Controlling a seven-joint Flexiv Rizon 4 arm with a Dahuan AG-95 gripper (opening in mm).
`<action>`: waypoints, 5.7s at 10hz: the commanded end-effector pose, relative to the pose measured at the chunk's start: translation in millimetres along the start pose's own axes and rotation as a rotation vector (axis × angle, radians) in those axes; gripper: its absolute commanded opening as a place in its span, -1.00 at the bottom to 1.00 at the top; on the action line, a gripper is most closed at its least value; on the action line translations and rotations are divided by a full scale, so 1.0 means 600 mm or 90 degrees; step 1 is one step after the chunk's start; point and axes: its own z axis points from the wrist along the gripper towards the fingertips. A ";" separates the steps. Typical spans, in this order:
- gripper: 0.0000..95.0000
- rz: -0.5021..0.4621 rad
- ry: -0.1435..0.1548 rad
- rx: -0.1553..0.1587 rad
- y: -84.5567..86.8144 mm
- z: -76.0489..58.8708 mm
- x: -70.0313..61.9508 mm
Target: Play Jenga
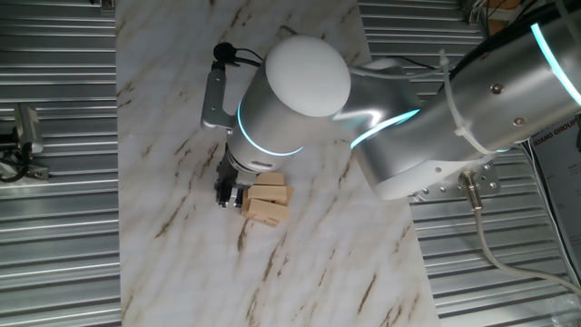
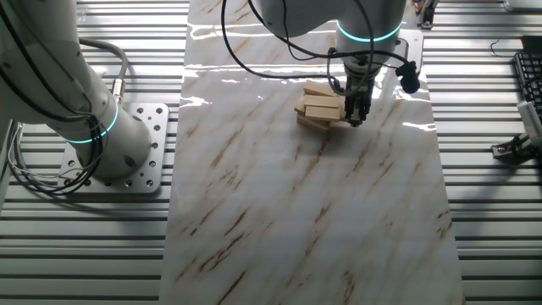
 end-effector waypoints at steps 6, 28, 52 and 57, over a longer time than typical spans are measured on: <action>-1.00 0.000 -0.006 0.000 -0.001 0.003 0.000; -1.00 0.000 -0.004 0.001 0.003 0.010 -0.029; -1.00 -0.003 -0.023 -0.004 0.005 0.013 -0.051; -1.00 -0.003 -0.026 -0.005 0.006 0.017 -0.057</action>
